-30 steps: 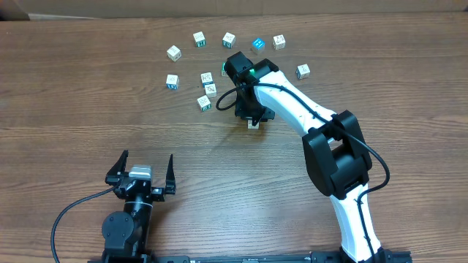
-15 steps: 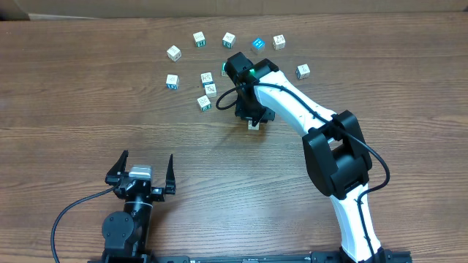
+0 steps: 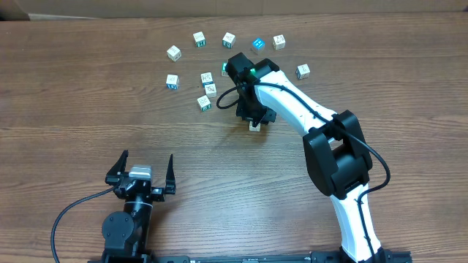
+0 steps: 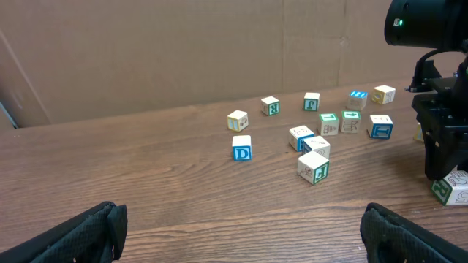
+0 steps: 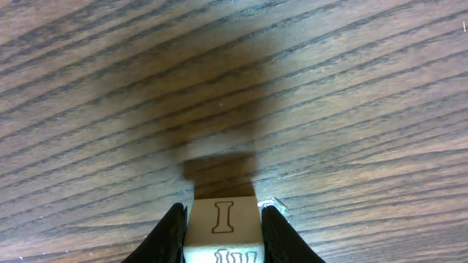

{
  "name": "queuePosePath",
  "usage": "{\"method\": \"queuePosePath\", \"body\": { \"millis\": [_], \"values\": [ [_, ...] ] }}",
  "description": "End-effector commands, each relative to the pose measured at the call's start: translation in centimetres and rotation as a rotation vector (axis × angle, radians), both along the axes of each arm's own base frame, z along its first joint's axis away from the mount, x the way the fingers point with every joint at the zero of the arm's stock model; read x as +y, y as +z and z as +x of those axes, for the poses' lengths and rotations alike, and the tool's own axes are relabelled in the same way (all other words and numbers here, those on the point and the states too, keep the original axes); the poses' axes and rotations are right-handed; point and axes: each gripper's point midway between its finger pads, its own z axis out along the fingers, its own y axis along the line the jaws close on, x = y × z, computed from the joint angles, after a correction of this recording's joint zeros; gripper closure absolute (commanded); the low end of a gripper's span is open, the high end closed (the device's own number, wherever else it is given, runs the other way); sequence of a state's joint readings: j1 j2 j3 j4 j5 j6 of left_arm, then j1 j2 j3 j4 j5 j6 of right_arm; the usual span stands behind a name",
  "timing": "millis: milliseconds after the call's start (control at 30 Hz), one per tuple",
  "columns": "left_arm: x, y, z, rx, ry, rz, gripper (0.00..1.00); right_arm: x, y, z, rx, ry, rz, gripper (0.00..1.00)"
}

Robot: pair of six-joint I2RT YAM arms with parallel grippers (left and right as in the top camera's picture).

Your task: Form a circle

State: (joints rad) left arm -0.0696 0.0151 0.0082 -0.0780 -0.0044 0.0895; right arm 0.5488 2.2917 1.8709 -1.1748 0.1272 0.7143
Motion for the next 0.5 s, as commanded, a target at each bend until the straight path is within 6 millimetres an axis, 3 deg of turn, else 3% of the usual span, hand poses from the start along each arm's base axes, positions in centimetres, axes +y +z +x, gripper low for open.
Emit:
{"method": "queuePosePath", "body": {
  "millis": [0,100,300,400,467],
  "values": [
    [0.2,0.1,0.0,-0.009,0.007,0.022,0.00,-0.3,1.6,0.3,-0.031,-0.028,0.017,0.68],
    [0.2,0.1,0.0,-0.009,0.007,0.022,0.01,-0.3,1.7,0.3,-0.032,-0.028,0.017,0.55],
    [0.2,0.1,0.0,-0.009,0.007,0.022,0.00,-0.2,1.9,1.2,-0.064,-0.026,0.031,0.49],
    [0.2,0.1,0.0,-0.009,0.007,0.022,0.00,-0.2,3.6,3.2,-0.118,-0.013,0.064,0.48],
    [0.2,0.1,0.0,-0.009,0.007,0.022,0.00,-0.6,6.1,5.2,-0.173,0.007,0.088,0.48]
  ]
}}
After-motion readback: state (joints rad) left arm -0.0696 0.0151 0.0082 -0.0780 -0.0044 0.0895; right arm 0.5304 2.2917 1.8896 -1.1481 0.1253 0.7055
